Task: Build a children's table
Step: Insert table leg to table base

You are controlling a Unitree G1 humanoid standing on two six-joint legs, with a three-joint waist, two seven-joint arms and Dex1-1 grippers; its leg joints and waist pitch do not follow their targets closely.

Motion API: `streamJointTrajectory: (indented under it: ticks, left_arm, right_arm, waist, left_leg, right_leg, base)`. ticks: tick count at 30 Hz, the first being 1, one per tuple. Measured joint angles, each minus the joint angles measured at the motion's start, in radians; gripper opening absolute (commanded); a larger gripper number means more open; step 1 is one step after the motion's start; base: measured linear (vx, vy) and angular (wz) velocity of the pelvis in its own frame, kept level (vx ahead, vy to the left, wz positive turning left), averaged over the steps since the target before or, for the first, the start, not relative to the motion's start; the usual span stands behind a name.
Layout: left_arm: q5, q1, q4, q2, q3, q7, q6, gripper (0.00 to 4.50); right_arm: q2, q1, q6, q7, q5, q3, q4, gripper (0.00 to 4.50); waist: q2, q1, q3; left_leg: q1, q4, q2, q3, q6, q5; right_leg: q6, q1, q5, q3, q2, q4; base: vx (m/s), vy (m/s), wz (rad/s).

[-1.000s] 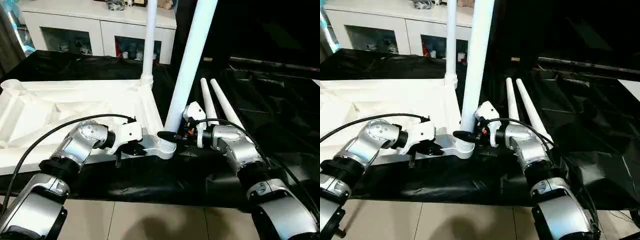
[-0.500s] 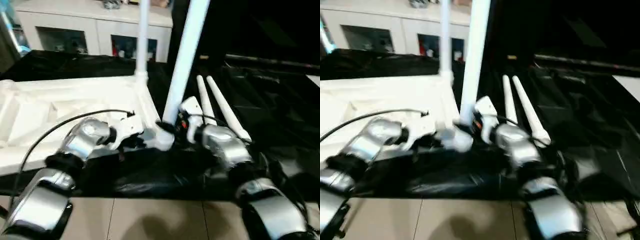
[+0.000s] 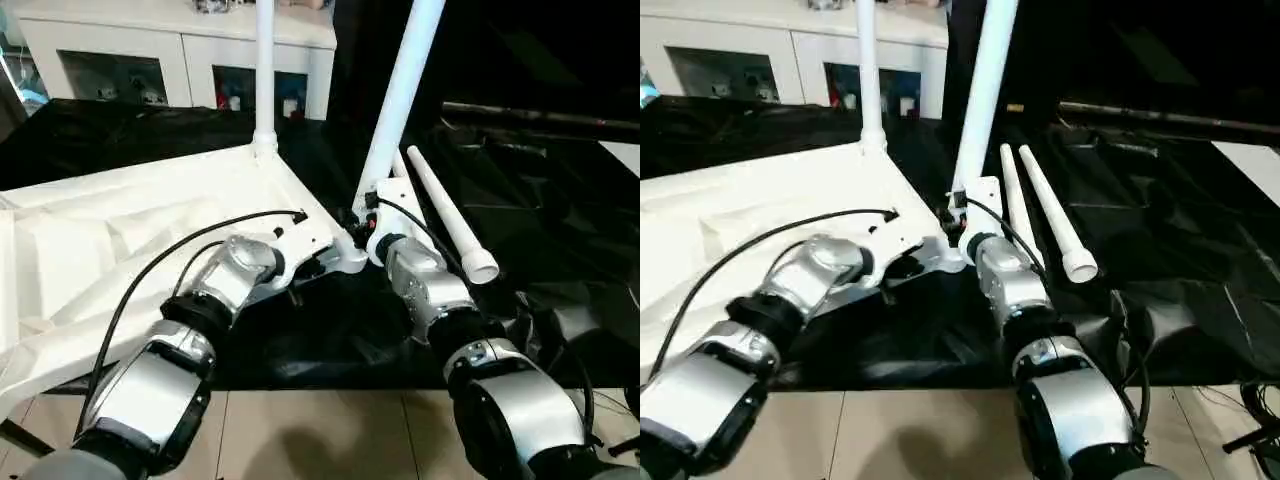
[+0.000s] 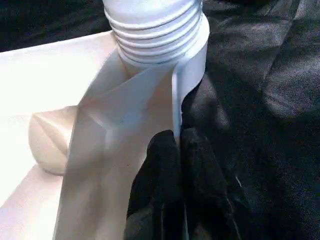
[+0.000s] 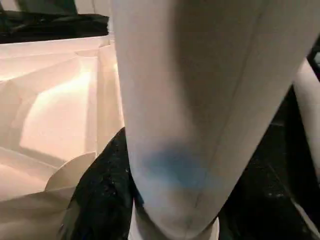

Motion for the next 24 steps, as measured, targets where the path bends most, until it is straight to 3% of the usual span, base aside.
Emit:
streamJointTrajectory:
  ticks: [11,12,14,19,24]
  left_arm:
    - [0.000,-0.011,0.021,-0.003,0.006,0.003,-0.002,0.00]
    - [0.000,-0.011,0.021,-0.003,0.007,0.003,-0.003,0.00]
    - [0.000,-0.011,0.021,-0.001,0.009,0.001,-0.005,0.00]
    - [-0.003,-0.015,0.016,0.010,0.011,-0.013,-0.014,0.00]
    - [-0.012,-0.015,-0.008,0.030,0.021,-0.042,-0.021,0.00]
  right_arm:
    - [0.005,-0.020,0.000,-0.005,-0.019,-0.007,0.025,1.86]
    - [0.005,-0.020,0.000,-0.004,-0.019,-0.009,0.026,2.42]
    - [0.006,-0.025,0.009,0.005,-0.017,-0.018,0.037,2.42]
    - [0.011,-0.022,0.020,0.020,-0.012,-0.031,0.071,2.94]
    - [-0.003,-0.023,0.006,0.089,-0.010,-0.031,0.058,3.41]
  waist:
    - [-0.002,-0.003,0.000]
    - [-0.002,-0.003,0.000]
    - [-0.002,-0.003,0.000]
    - [0.001,-0.004,0.008]
    - [0.002,-0.003,0.022]
  left_leg:
    - [-0.001,-0.003,-0.008,0.000,0.005,-0.003]
    - [-0.001,-0.003,-0.008,0.000,0.005,-0.003]
    - [-0.001,-0.004,-0.008,0.000,0.005,-0.003]
    - [-0.003,-0.004,-0.008,0.000,0.005,-0.003]
    - [-0.005,-0.005,-0.008,0.000,0.005,-0.003]
  right_leg:
    - [0.000,-0.002,0.000,0.003,-0.004,-0.010]
    - [0.000,-0.002,0.000,0.003,-0.004,-0.010]
    - [0.000,-0.002,0.000,0.003,-0.004,-0.011]
    - [0.000,-0.004,0.000,0.003,-0.004,-0.013]
    - [0.000,-0.005,0.000,0.004,-0.004,-0.012]
  base:
    - [0.000,0.000,0.00]
    - [0.000,0.000,0.00]
    - [0.000,0.000,0.00]
    - [0.000,0.000,0.00]
    - [0.000,0.000,0.00]
